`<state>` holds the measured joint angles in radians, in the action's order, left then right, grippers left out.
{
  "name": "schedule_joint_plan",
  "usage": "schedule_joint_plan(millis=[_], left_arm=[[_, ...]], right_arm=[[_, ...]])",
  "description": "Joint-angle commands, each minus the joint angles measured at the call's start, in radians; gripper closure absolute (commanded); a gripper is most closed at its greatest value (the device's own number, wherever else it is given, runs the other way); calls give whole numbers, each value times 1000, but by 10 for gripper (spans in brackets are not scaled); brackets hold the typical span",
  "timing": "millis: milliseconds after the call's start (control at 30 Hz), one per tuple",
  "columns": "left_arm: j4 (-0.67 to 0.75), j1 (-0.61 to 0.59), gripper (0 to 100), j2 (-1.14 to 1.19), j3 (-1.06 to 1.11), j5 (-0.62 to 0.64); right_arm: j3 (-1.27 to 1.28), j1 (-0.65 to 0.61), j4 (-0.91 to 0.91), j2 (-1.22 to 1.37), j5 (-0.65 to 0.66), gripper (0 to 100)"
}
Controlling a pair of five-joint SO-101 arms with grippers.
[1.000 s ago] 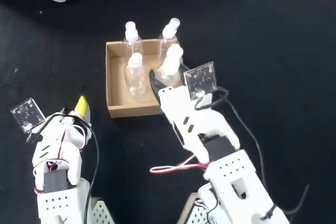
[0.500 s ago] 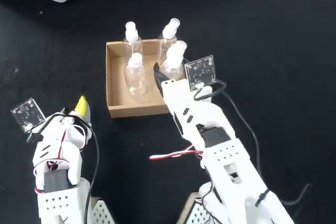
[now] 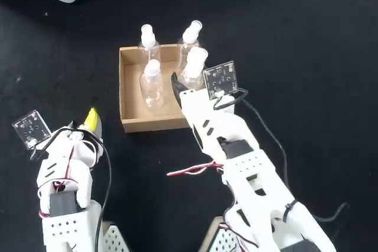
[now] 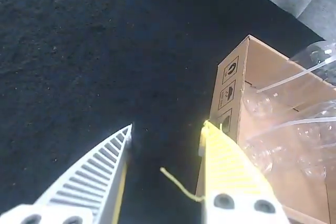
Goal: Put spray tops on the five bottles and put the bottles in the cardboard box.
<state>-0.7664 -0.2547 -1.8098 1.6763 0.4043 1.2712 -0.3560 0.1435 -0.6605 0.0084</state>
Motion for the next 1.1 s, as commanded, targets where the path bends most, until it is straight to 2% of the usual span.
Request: schedule_joint_plan(millis=[0,167,433,933,1067], left_arm=[[-6,-5,809,-14,25,-3],[-6,-5,809,-14,25,-3],[-6,-5,809,-14,25,-3],[-6,-5,809,-14,25,-3],[-6,-5,809,-14,25,-3]], right_arm=[[-5,21,31,25,5,987],[-4,21,51,94,5,987],[74,21,255,193,8,987],[76,21,258,237,9,982],[79,21,252,239,8,900]])
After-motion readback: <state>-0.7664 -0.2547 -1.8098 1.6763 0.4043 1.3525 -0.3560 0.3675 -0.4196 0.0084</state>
